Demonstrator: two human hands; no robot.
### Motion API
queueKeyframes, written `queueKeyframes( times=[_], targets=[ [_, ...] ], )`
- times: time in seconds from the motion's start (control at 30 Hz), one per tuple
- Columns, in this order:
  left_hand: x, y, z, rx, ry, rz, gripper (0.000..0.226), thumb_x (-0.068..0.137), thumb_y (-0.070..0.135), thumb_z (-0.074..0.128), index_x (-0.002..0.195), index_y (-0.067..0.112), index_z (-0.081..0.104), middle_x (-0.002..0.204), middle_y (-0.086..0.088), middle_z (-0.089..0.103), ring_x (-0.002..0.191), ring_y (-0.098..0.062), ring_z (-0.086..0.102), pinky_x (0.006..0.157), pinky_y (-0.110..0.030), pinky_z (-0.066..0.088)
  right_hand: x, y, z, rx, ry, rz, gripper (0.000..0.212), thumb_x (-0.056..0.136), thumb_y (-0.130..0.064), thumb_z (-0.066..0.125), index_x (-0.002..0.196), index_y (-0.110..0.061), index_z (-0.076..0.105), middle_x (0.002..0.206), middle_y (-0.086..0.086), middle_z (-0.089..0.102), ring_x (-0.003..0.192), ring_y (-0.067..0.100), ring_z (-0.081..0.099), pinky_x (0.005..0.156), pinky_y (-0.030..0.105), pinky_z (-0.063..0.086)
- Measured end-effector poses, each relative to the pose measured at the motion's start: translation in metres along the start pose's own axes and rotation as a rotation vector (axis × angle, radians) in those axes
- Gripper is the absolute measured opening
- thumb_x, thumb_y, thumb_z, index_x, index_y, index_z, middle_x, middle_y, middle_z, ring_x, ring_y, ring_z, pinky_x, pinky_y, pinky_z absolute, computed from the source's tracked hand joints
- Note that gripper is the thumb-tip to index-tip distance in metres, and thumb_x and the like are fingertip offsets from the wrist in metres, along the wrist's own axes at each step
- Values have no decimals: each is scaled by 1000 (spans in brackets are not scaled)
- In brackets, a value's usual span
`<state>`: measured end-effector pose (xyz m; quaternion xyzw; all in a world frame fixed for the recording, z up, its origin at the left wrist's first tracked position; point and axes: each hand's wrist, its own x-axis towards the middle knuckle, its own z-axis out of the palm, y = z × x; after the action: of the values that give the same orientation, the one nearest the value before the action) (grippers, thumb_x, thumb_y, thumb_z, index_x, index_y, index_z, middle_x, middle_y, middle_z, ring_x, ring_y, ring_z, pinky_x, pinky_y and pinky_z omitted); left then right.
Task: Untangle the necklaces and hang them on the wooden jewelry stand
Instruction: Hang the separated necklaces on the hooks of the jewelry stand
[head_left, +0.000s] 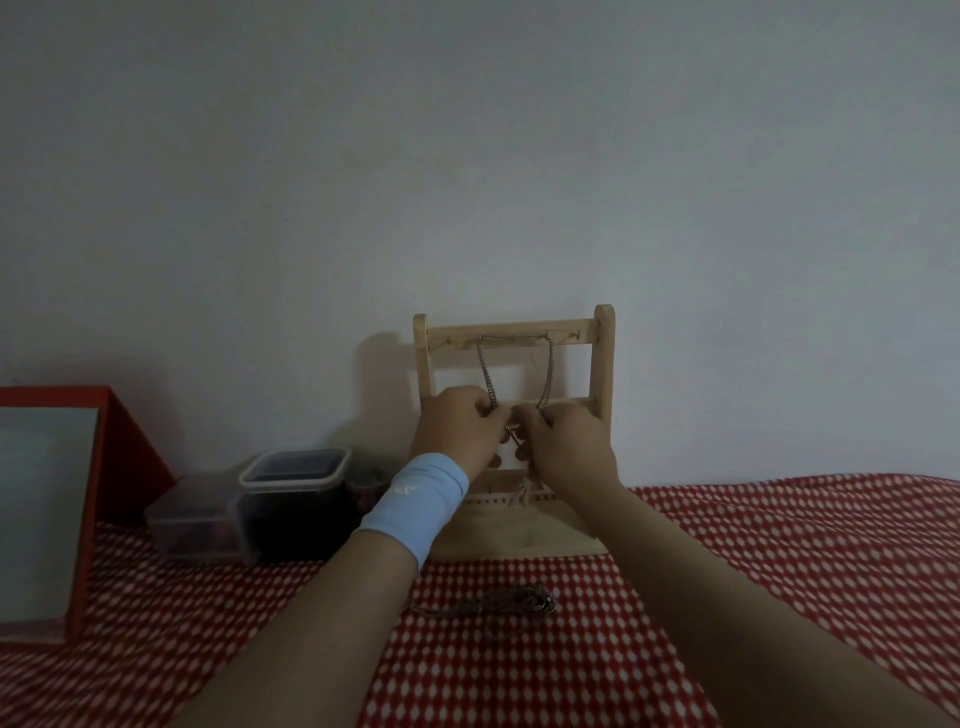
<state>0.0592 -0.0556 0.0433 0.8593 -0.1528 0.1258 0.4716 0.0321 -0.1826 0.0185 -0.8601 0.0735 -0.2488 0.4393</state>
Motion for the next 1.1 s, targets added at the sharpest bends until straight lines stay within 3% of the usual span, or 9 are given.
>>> queueKeyframes(
  times=[0.23,0.37,0.5,0.6,0.67,0.73,0.93,1.03,1.1],
  targets=[
    [3,2,2,87,99,20,27,93,27,59,73,9,63,70,-4,72,45,-20,67,49,-34,59,1,-9,4,26,-78,29,40,107,-34,45,94,-10,74,77,3,77,68,20,74,72,45,63],
    [1,-5,4,111,12,34,25,88,37,58,73,18,63,72,-2,71,63,-27,70,65,-44,61,0,-4,7,31,-84,57,46,106,-43,45,79,-18,72,72,1,76,60,14,70,73,46,63],
    [3,-5,3,100,-2,44,24,90,26,62,76,7,68,74,-8,73,54,-24,70,60,-42,61,-2,-4,3,16,-115,50,42,104,-44,46,69,-29,64,73,3,75,61,15,71,73,47,63],
    [9,0,2,128,9,22,30,92,27,62,75,3,68,72,-9,74,47,-21,68,53,-37,60,-1,-2,1,-75,-156,89,46,100,-51,42,91,-17,72,84,11,76,74,31,75,75,52,63],
    [14,1,4,179,32,41,35,90,34,63,72,5,68,69,-7,73,48,-21,68,56,-37,60,-1,-2,-3,-150,-162,79,51,104,-50,42,99,-9,73,85,14,77,72,32,74,73,52,63],
    [14,1,5,222,54,55,38,88,42,63,71,8,67,67,-5,72,52,-24,69,63,-39,60,-1,-2,-9,-159,-148,96,62,102,-58,44,91,-5,73,82,12,77,68,30,74,70,51,63],
    [-6,2,-6,222,17,52,50,91,52,56,71,9,72,64,-6,72,50,-22,67,65,-36,60,-14,-6,-19,-368,-118,18,58,101,-54,44,76,-10,71,72,3,74,65,21,72,73,41,63],
    [-19,-5,-19,198,-22,42,49,93,48,52,80,5,73,66,-9,73,54,-26,68,64,-40,60,-28,-5,-18,-373,-293,-15,46,103,-45,47,84,-11,70,73,0,74,58,16,70,66,33,62],
    [-32,-15,-29,231,-161,43,39,95,38,53,84,6,71,70,-7,74,56,-23,69,64,-37,60,-41,-3,-12,-321,-509,-27,33,103,-39,53,87,-15,71,78,-1,74,59,13,70,63,28,60]
  ],
)
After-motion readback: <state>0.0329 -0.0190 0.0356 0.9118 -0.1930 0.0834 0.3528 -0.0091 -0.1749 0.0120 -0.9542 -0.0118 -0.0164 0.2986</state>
